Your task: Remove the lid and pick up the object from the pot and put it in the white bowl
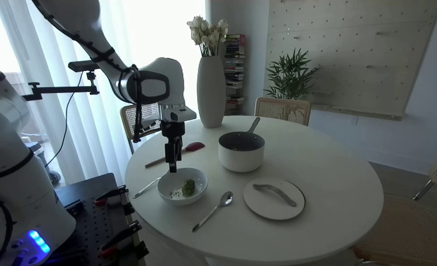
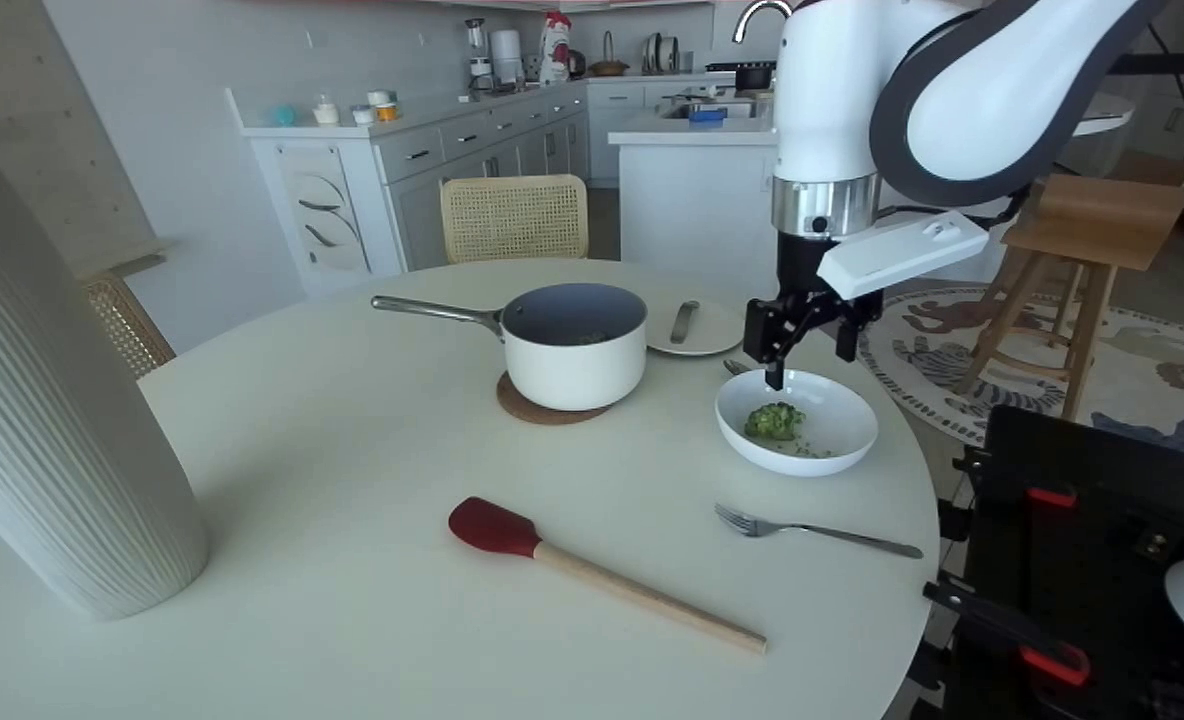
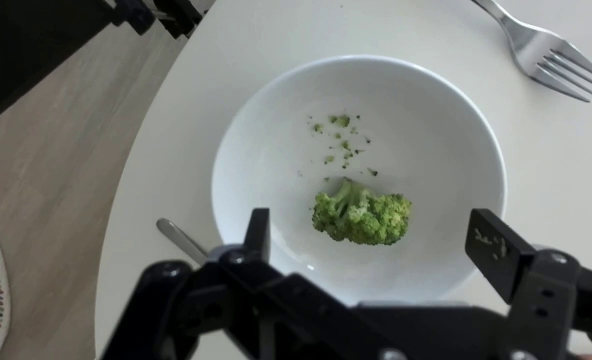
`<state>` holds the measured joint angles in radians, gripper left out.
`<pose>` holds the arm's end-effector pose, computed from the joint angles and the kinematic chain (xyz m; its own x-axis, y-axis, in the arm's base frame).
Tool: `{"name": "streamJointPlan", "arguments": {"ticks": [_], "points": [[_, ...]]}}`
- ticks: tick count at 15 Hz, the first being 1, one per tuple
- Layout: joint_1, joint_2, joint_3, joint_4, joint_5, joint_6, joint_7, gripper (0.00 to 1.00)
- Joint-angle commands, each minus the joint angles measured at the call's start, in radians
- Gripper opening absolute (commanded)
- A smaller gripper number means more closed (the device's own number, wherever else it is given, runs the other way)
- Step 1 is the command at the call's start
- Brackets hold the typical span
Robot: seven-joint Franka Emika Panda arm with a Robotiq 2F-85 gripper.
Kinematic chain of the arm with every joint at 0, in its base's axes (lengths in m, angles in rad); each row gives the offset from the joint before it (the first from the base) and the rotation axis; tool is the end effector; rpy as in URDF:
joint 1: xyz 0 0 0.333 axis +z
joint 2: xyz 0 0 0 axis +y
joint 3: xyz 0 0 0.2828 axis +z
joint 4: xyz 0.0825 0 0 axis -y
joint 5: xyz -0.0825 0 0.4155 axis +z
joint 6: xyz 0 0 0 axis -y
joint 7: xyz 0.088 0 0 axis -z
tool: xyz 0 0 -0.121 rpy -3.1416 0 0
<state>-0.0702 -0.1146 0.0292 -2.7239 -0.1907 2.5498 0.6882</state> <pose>0.4118 -0.0164 0.1811 0.8433 -0.5373 0.0109 -0.5345 -0.8366 0.1198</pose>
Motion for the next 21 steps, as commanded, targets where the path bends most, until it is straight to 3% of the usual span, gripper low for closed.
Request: {"name": "streamJointPlan", "arguments": {"ticks": [1, 12, 21], "points": [[0.015, -0.074, 0.003, -0.011, 0.041, -0.043, -0.046, 1.0], [0.01, -0.205, 0.01, 0.013, 0.109, -0.137, -0.145, 1.0], [-0.004, -0.231, 0.035, 0.017, 0.124, -0.105, -0.124, 1.0]]}}
